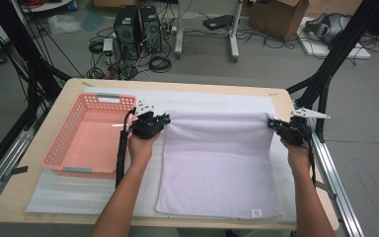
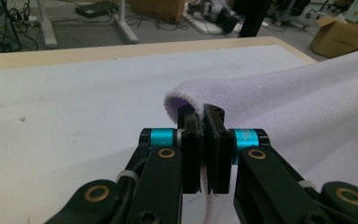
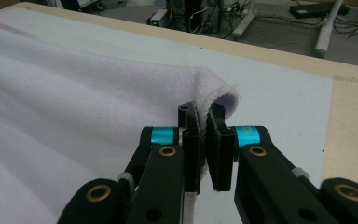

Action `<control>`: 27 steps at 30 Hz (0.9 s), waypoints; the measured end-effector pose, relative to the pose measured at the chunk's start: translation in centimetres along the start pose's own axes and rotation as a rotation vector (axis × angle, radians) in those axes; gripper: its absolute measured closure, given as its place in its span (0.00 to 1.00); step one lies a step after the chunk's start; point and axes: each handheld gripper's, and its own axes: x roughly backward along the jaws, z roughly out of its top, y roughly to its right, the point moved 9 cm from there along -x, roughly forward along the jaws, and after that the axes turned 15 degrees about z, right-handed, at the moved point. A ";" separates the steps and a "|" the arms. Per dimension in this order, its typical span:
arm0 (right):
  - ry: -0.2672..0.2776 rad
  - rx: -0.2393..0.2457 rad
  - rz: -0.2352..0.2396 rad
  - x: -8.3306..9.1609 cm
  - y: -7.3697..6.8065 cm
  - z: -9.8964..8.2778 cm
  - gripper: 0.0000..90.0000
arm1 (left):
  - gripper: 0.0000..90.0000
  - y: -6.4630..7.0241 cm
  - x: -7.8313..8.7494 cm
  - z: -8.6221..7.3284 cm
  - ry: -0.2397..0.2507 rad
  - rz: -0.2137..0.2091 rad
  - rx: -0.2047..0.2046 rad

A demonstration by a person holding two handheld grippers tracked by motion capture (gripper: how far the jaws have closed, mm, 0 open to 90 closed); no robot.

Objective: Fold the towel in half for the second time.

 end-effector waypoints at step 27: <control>-0.058 0.021 0.060 5.3 -6.6 -8.7 0.95 | 0.95 2.9 8.5 -7.2 -0.019 -0.116 -0.101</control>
